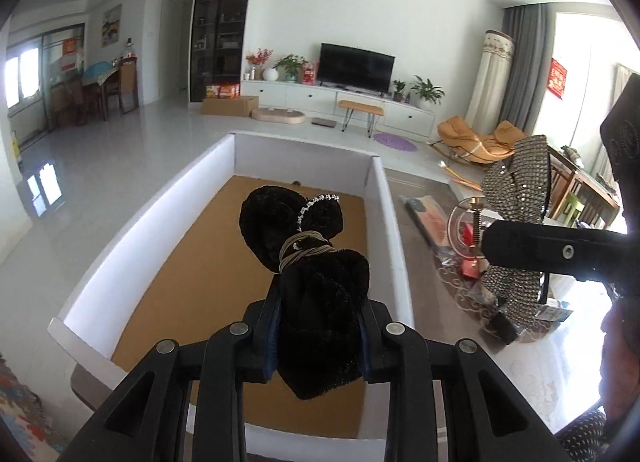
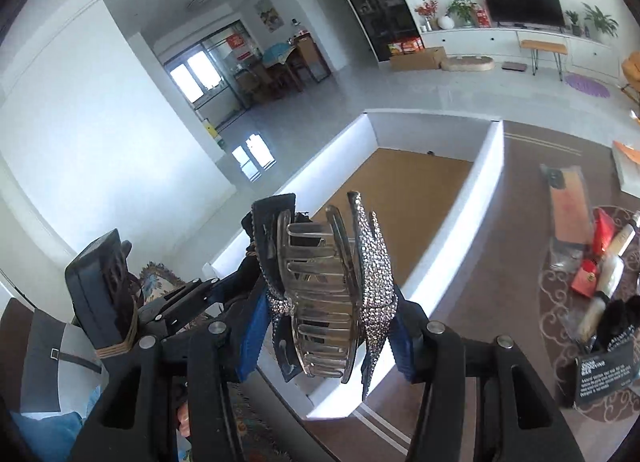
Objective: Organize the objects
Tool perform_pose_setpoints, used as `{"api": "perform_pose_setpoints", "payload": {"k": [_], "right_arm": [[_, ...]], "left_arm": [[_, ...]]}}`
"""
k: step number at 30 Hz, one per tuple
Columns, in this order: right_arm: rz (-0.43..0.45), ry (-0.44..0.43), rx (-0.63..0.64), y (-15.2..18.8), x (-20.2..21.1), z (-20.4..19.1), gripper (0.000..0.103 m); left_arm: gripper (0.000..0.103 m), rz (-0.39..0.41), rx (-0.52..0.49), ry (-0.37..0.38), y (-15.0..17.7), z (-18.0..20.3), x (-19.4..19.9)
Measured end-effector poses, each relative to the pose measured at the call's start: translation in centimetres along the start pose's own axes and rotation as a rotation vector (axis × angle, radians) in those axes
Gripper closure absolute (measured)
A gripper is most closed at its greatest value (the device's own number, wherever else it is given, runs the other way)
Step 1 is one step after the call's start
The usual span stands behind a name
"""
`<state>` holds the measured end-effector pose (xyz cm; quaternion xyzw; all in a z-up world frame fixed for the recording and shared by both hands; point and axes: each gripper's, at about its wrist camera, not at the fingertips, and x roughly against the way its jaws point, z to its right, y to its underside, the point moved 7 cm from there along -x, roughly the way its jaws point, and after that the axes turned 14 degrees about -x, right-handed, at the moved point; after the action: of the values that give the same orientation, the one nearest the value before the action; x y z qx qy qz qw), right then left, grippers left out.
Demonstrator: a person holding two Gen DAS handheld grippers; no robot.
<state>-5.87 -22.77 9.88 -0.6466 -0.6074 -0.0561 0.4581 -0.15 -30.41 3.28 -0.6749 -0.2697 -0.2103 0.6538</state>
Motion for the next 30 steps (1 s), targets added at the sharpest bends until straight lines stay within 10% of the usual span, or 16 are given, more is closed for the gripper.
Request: {"api": "perform_pose_setpoints", "payload": {"k": [5,9,19,30], "right_arm": [[-0.142,-0.019,-0.125,0.0,-7.2,0.3,0.027],[-0.055,-0.029,-0.181,0.1,-5.1,3.5,0.012],[0.263,0.572,-0.447,11.5,9.4,24.2,0.002],[0.395,0.87,-0.539,15.4,20.3,36.9,0.001]], "left_arm": [[0.047,-0.176,0.072,-0.102,3.0,-4.6,-4.6],[0.034,-0.137,0.074,-0.118,3.0,-3.3,-4.2],[0.0,-0.029,-0.148,0.317,1.3,17.5,-1.7],[0.0,-0.152,-0.277,0.28,5.3,28.1,-12.4]]}}
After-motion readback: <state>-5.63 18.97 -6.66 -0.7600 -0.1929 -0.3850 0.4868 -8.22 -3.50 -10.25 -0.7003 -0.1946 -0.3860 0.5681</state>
